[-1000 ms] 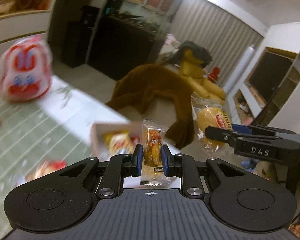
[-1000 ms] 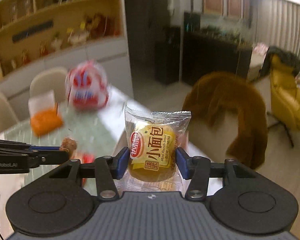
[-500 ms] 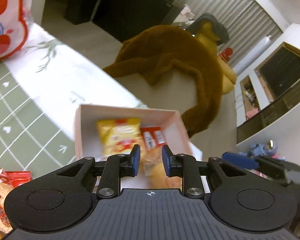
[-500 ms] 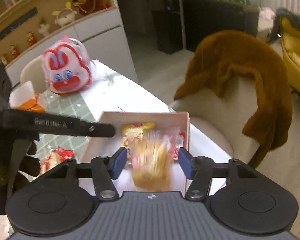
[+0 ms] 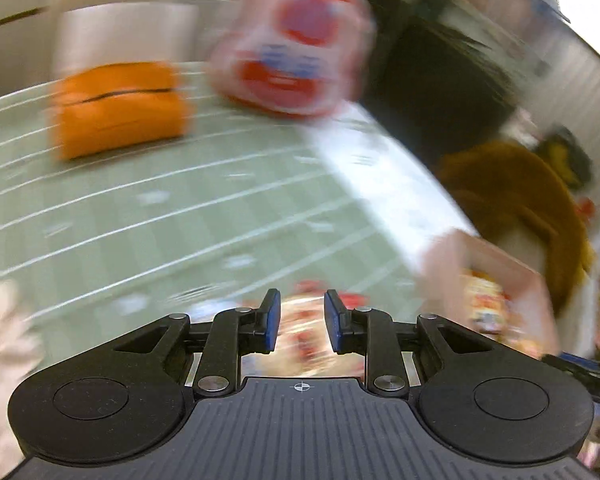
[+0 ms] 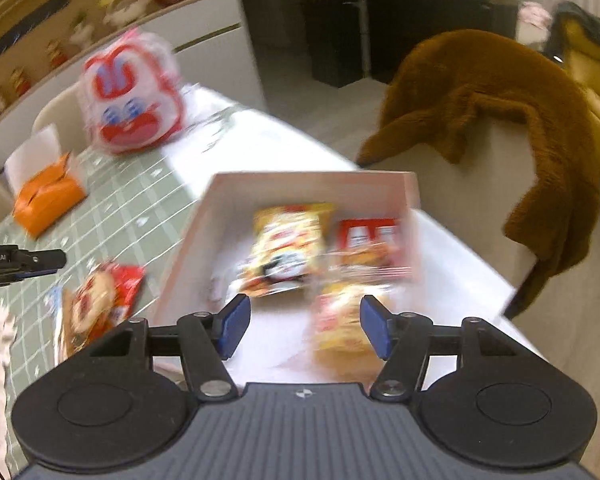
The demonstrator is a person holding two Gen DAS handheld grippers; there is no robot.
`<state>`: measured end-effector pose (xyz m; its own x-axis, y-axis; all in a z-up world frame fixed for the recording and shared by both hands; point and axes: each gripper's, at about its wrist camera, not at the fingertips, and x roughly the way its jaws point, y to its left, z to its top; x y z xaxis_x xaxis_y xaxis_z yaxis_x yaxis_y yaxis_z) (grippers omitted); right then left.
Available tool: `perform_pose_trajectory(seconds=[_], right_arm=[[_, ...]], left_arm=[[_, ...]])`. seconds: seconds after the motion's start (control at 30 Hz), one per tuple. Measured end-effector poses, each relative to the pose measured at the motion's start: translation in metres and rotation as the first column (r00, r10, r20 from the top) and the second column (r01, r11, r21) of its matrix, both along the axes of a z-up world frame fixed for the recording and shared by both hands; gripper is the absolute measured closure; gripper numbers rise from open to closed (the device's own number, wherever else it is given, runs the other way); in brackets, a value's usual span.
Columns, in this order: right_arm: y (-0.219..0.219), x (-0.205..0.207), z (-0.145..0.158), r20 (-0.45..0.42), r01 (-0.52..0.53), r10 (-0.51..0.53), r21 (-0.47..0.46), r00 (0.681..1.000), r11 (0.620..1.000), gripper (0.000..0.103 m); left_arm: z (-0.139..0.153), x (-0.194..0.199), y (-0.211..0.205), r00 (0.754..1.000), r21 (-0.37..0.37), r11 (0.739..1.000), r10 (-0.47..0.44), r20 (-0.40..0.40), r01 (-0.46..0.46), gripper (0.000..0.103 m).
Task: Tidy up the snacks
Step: 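Carry the bun and candy over the pink box and open both tools, then grasp the long bread-stick packet with the left tool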
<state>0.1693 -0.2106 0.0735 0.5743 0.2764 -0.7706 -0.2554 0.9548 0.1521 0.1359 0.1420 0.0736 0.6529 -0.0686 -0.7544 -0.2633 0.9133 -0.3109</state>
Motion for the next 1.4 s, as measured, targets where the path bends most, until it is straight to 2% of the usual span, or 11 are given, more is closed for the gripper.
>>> perform_pose_trajectory(seconds=[0.1,0.23,0.43,0.5,0.6,0.73,0.8,0.93,1.1,1.17,1.4], right_arm=[[0.041,-0.010,0.001,-0.001,-0.076,0.076,-0.003,0.997,0.997,0.037],[0.096,-0.019,0.003,-0.012,-0.161,0.161,0.001,0.987,0.987,0.036],[0.174,-0.009,-0.005,-0.044,-0.240,0.239,-0.029,0.970,0.970,0.028],[0.198,0.001,-0.011,-0.035,-0.224,0.222,-0.073,0.974,0.972,0.028],[0.219,0.021,-0.023,-0.051,-0.192,0.188,-0.088,0.981,0.977,0.028],[0.234,0.034,-0.044,-0.148,-0.217,0.201,-0.099,0.968,0.971,0.029],[0.236,0.027,-0.056,-0.197,-0.263,0.242,-0.091,0.950,0.960,0.032],[0.228,-0.008,-0.060,-0.155,-0.334,0.315,-0.117,0.936,0.935,0.046],[0.212,-0.043,-0.060,-0.178,-0.383,0.362,-0.100,0.915,0.918,0.081],[0.205,-0.054,-0.063,-0.207,-0.383,0.359,-0.089,0.910,0.920,0.083],[0.179,-0.079,-0.062,-0.204,-0.389,0.368,-0.073,0.907,0.918,0.083]], left_arm=[[-0.010,-0.034,0.022,0.996,0.024,0.997,0.081,-0.037,-0.080,0.075],[-0.026,-0.062,0.026,0.994,-0.025,0.998,0.054,-0.091,-0.057,0.075],[-0.036,-0.093,0.020,0.995,-0.038,0.999,0.025,-0.102,-0.029,0.075],[-0.035,-0.098,0.018,0.995,-0.045,0.999,0.012,-0.095,-0.016,0.075],[-0.031,-0.104,0.020,0.997,-0.054,0.998,0.017,-0.074,-0.021,0.075],[-0.029,-0.110,0.029,0.999,-0.091,0.995,0.029,-0.043,-0.033,0.075],[-0.030,-0.112,0.034,0.999,-0.116,0.992,0.040,-0.032,-0.043,0.075],[-0.034,-0.108,0.037,0.998,-0.126,0.991,0.047,-0.034,-0.051,0.075],[-0.039,-0.101,0.033,0.998,-0.118,0.992,0.042,-0.041,-0.047,0.075],[-0.039,-0.100,0.031,0.998,-0.118,0.992,0.042,-0.039,-0.046,0.075],[-0.033,-0.091,0.016,0.999,-0.093,0.996,0.007,-0.031,-0.010,0.075]])
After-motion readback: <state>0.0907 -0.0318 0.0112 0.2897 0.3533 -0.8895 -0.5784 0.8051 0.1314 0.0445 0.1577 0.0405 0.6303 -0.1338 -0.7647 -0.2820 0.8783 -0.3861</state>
